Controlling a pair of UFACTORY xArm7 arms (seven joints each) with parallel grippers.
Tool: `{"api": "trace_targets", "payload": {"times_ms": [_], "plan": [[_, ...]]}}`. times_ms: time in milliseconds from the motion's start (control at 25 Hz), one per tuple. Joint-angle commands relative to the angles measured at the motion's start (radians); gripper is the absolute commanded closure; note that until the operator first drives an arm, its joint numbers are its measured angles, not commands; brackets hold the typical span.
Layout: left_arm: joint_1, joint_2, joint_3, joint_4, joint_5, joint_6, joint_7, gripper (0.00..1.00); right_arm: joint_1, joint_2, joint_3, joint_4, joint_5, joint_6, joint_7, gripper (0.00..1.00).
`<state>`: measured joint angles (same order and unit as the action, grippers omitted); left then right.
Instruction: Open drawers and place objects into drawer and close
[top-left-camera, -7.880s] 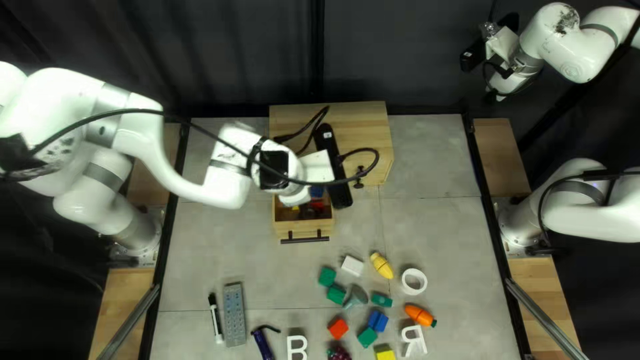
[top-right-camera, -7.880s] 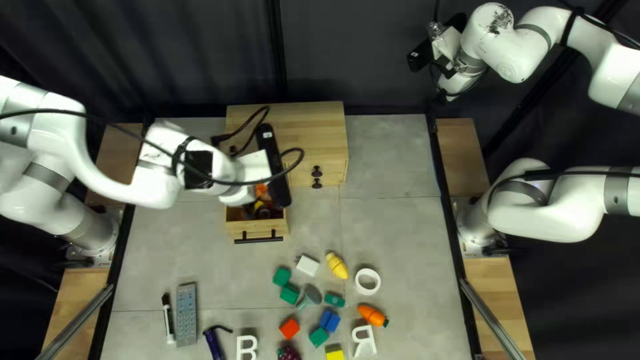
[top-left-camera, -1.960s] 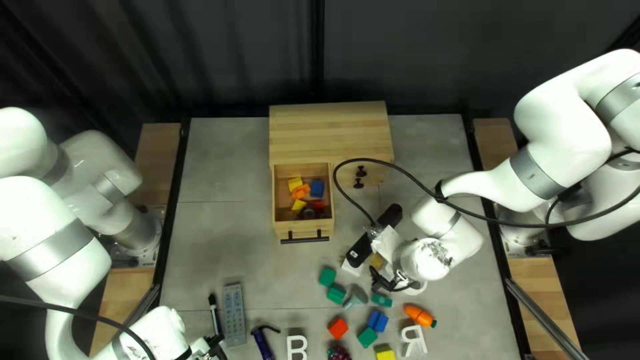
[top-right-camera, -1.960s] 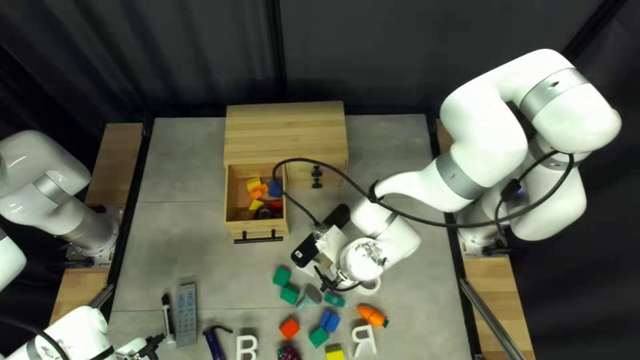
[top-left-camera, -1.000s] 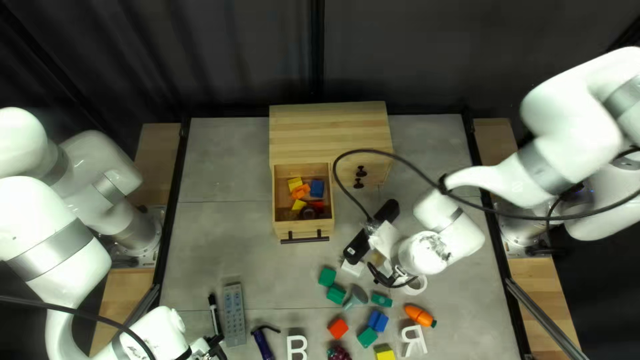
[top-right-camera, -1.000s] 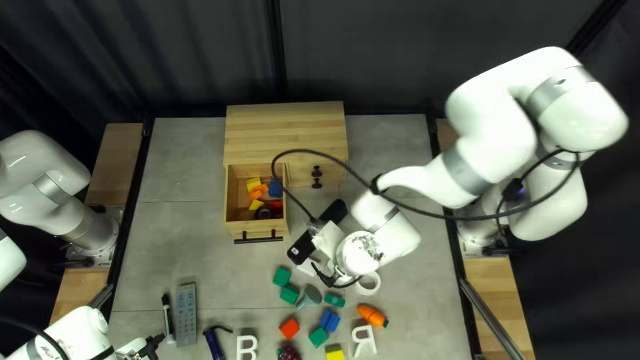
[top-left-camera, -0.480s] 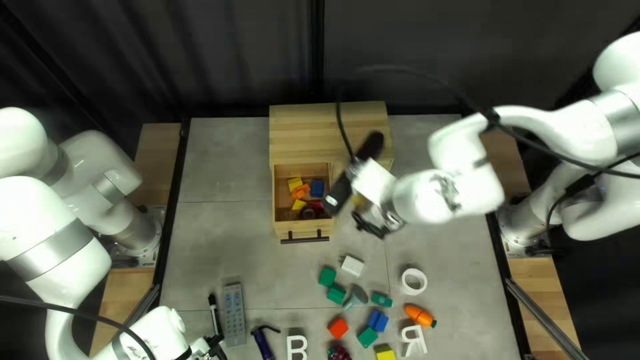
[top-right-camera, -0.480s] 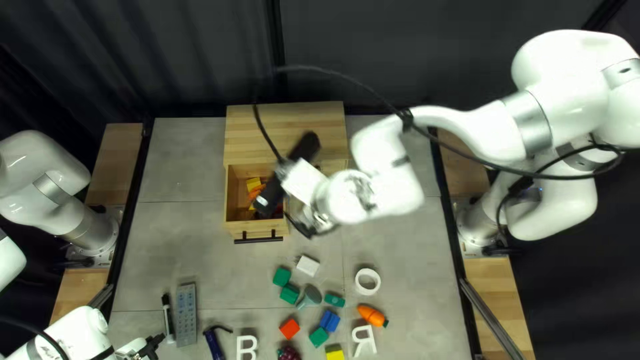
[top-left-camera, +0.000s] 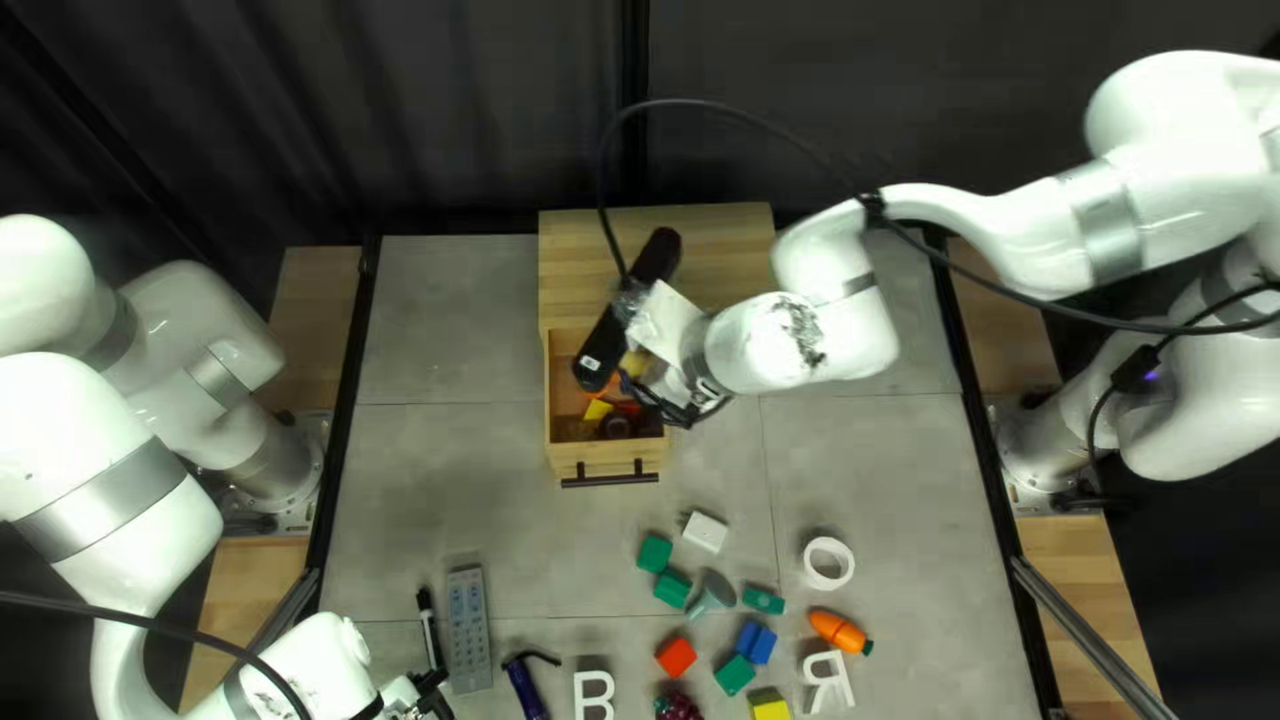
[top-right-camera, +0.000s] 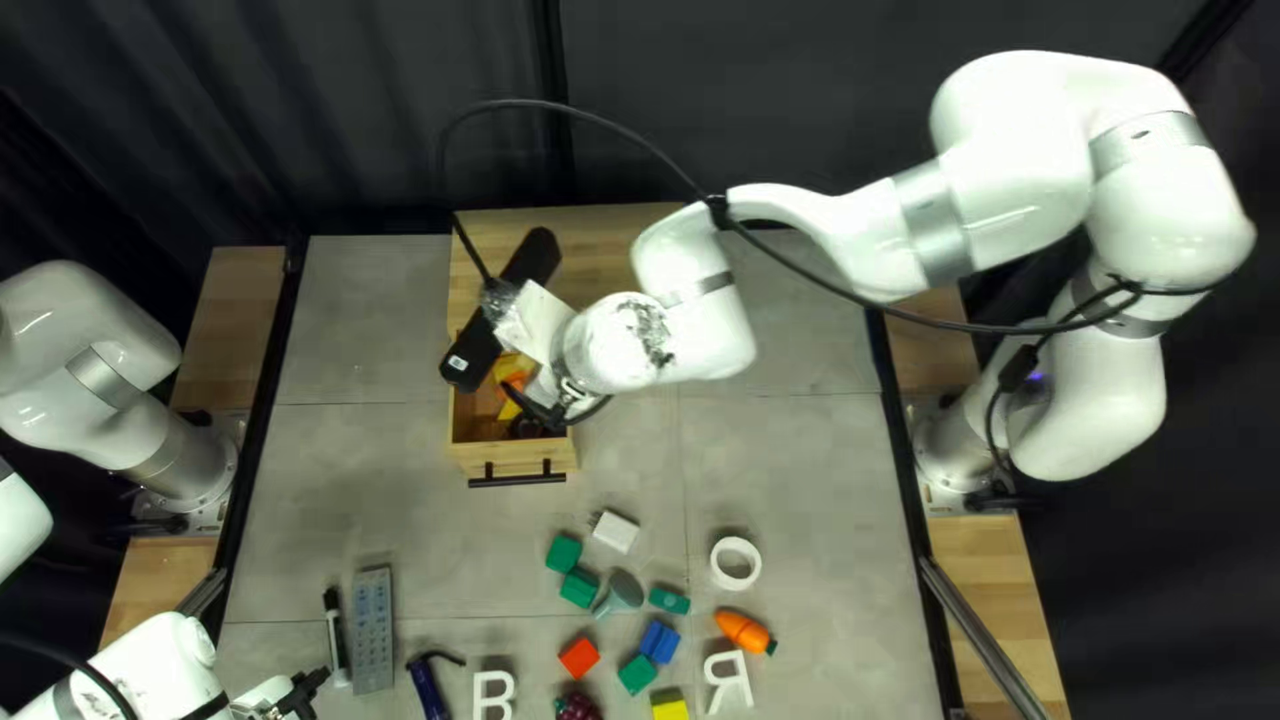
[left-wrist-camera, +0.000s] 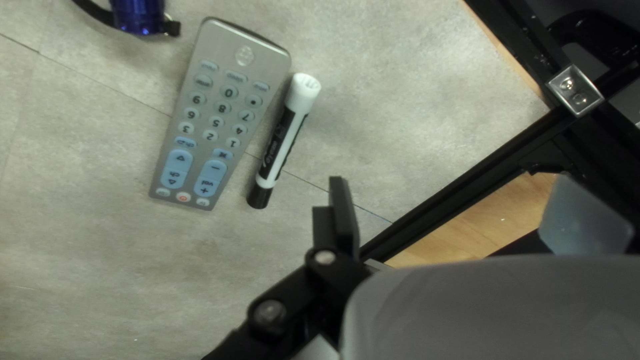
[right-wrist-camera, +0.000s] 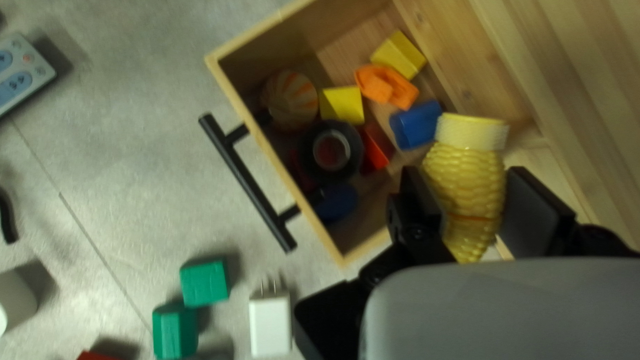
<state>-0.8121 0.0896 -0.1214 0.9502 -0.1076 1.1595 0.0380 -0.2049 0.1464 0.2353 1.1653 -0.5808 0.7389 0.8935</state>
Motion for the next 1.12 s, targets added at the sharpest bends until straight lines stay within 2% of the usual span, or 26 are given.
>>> {"api": "trace_targets", "payload": {"times_ms": [40,160,280,480,680,840,1120], "plan": [[0.0,0.0,0.0,0.0,0.0,0.0,0.0,0.0,0.003,-0.011,0.009,0.006,0.043,0.049,-0.008,0.0],[0.0,0.0,0.0,0.0,0.0,0.0,0.0,0.0,0.023,-0.029,0.027,0.013,0.096,0.142,0.038,0.0],[0.0,0.0,0.0,0.0,0.0,0.0,0.0,0.0,0.072,-0.052,0.072,-0.001,0.139,0.267,0.119,0.0],[0.0,0.0,0.0,0.0,0.0,0.0,0.0,0.0,0.131,-0.093,0.139,-0.051,0.242,0.338,0.065,0.0],[0.0,0.0,0.0,0.0,0.0,0.0,0.0,0.0,0.165,-0.029,0.168,-0.025,0.294,0.377,0.125,0.0],[0.0,0.0,0.0,0.0,0.0,0.0,0.0,0.0,0.177,0.004,0.179,-0.05,0.301,0.325,0.143,0.0],[0.0,0.0,0.0,0.0,0.0,0.0,0.0,0.0,0.138,0.074,0.161,-0.14,0.296,0.101,0.101,0.0]]}}
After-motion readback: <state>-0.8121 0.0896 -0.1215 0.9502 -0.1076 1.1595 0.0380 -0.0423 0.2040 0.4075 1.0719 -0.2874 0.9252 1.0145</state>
